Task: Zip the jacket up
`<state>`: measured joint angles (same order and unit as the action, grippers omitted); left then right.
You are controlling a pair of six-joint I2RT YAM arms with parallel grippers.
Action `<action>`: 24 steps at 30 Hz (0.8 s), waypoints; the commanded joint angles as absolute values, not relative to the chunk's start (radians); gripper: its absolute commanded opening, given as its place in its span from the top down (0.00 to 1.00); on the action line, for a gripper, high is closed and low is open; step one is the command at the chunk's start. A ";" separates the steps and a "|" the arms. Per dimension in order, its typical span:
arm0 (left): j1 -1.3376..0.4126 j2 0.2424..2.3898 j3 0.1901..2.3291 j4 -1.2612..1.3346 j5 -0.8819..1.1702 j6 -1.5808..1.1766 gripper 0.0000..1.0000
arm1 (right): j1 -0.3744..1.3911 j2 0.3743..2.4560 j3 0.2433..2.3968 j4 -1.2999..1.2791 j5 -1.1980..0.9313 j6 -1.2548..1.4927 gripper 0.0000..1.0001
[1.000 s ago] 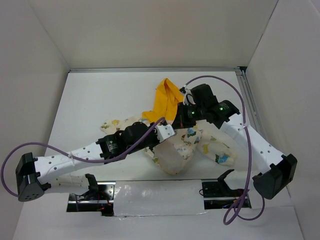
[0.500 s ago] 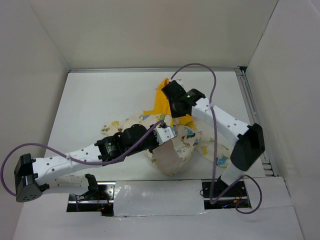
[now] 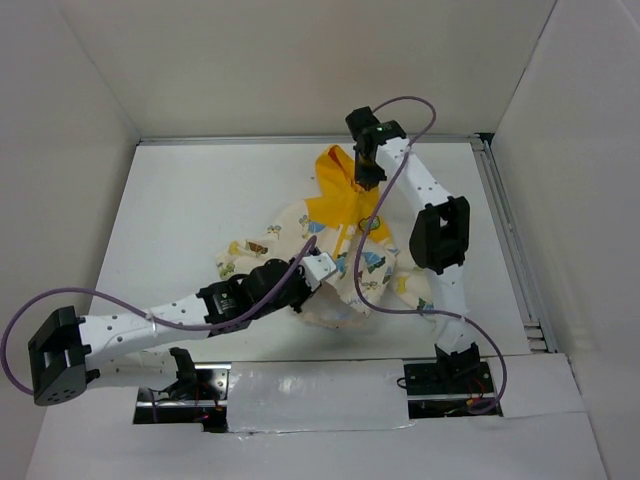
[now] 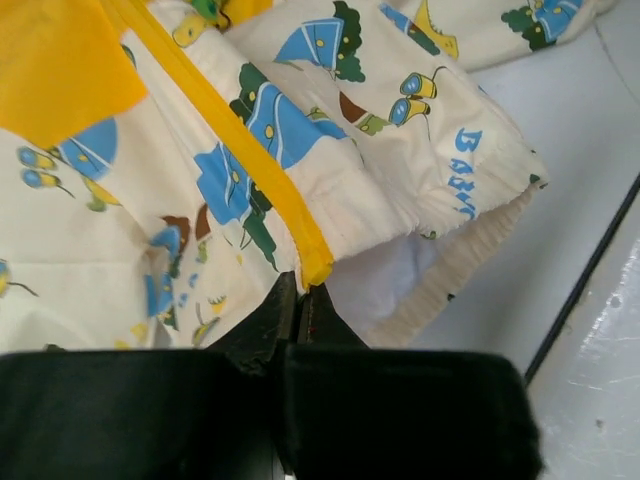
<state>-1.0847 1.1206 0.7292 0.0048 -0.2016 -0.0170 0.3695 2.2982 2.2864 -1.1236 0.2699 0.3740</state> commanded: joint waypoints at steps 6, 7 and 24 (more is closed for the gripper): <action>-1.154 1.141 0.814 -0.303 -0.126 -0.394 0.01 | 0.278 1.942 1.978 -0.531 0.224 0.336 0.00; -1.155 1.125 0.815 -0.317 -0.106 -0.388 0.01 | 0.278 1.909 1.951 -0.525 0.221 0.342 0.00; -0.205 1.272 1.311 -0.724 0.302 -0.729 0.01 | -0.037 0.921 1.113 -0.501 0.241 0.503 0.00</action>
<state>-0.3538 1.2835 1.2263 -0.6277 0.1345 -0.6716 -0.0231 1.0317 1.1942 -0.4900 0.1741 0.4942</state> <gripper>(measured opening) 0.993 0.997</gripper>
